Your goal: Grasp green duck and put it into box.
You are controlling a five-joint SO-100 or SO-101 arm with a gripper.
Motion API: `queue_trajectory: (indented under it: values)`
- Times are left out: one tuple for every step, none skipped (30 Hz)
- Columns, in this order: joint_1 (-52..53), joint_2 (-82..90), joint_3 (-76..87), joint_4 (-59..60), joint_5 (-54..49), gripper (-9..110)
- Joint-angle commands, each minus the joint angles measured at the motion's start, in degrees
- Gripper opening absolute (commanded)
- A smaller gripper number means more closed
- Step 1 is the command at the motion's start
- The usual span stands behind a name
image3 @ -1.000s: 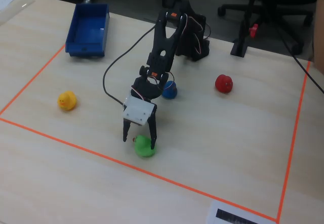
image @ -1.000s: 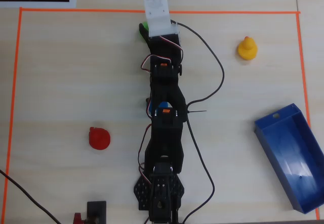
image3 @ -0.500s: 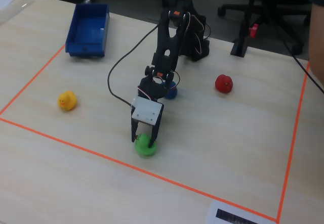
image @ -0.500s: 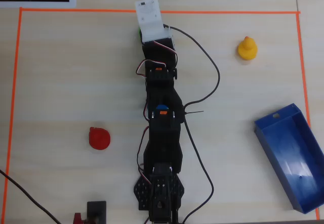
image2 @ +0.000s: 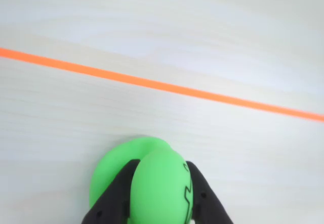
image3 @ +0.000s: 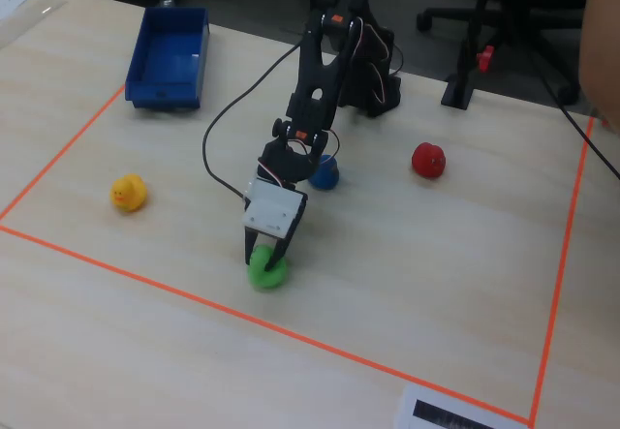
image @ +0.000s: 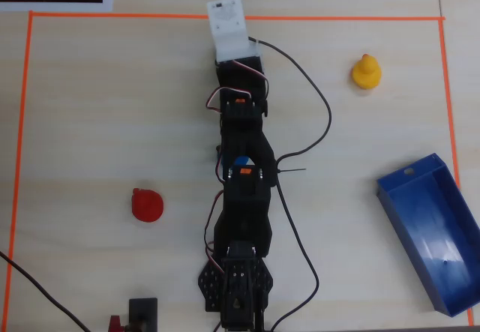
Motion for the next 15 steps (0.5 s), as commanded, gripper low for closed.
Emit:
queue_trajectory:
  values:
    - [2.99,13.18,-1.23,11.51,4.57,0]
    - [3.60,15.64,-1.32,15.03,5.36,0]
    - [4.39,18.11,-1.23,18.37,6.33,0]
    - [5.27,20.48,-0.97,21.88,7.03,0]
    - [6.24,22.94,-0.53,25.40,7.56,0]
    - [7.29,25.58,0.18,28.56,8.17,0]
    - [8.53,28.13,1.14,31.11,8.61,0]
    - [10.02,30.94,2.46,33.22,8.96,0]
    - [11.69,33.66,4.13,34.63,9.14,0]
    - [13.62,36.65,6.15,35.51,9.23,0]
    - [15.64,39.46,8.09,36.21,9.05,0]
    - [17.93,42.28,10.02,37.00,8.79,0]
    - [20.21,45.09,11.78,37.79,8.44,0]
    - [22.68,47.81,13.62,38.06,8.00,0]
    - [25.14,50.27,15.38,38.06,7.29,0]
